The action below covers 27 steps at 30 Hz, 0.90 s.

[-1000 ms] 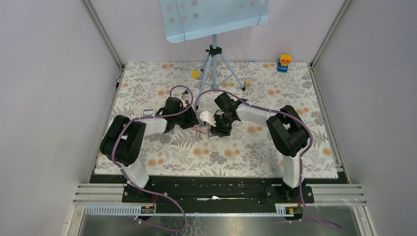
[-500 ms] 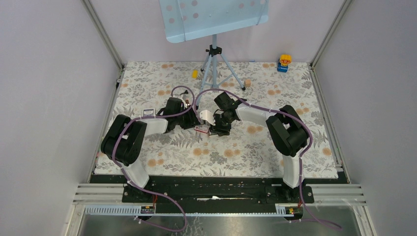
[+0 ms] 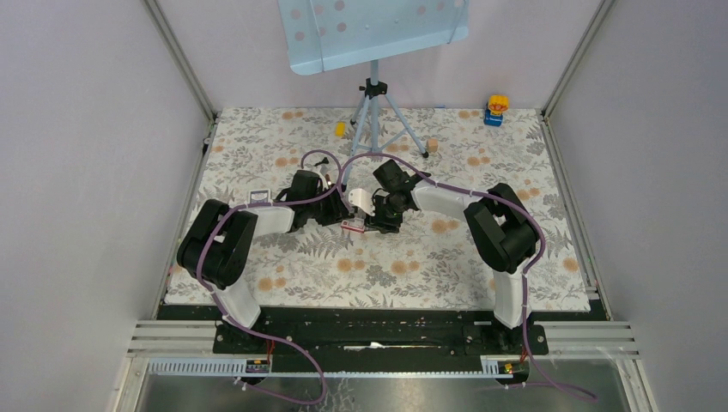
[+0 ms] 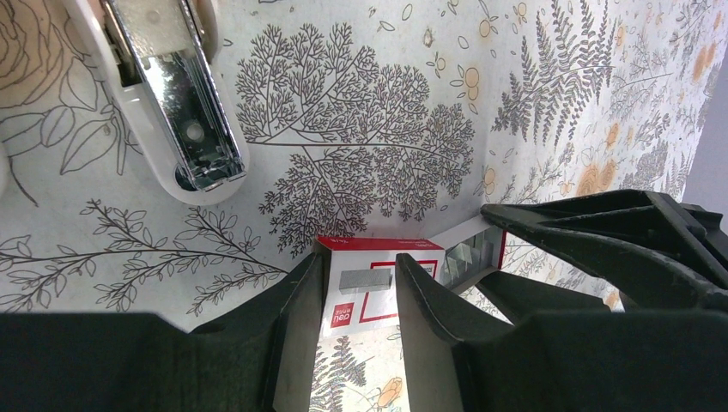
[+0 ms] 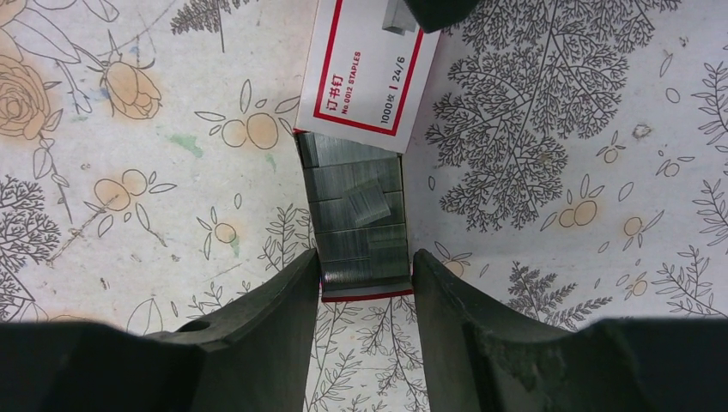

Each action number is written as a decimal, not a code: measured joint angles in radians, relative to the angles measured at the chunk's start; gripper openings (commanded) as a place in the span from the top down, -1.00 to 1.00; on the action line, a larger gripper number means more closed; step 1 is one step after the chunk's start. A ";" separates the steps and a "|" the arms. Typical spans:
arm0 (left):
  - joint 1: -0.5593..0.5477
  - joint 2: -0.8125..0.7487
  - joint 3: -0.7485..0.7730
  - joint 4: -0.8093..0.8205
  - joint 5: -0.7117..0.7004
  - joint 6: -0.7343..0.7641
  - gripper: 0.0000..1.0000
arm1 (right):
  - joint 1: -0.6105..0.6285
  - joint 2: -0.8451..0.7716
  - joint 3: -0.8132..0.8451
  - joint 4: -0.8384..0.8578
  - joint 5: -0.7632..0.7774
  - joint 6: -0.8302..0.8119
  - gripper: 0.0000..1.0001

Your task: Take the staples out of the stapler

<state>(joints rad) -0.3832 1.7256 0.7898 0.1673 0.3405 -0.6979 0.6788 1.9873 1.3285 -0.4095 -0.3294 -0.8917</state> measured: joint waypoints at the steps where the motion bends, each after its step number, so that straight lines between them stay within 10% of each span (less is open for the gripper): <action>1: 0.000 0.000 0.000 0.000 0.000 0.001 0.19 | 0.000 0.000 0.000 0.002 0.004 0.004 0.00; 27: -0.003 0.006 0.004 0.002 0.000 0.001 0.22 | 0.003 0.000 0.000 0.044 0.072 0.116 0.00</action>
<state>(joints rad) -0.3859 1.7321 0.7937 0.1696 0.3408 -0.6968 0.6815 1.9873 1.3285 -0.3653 -0.2569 -0.7761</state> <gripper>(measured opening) 0.392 0.493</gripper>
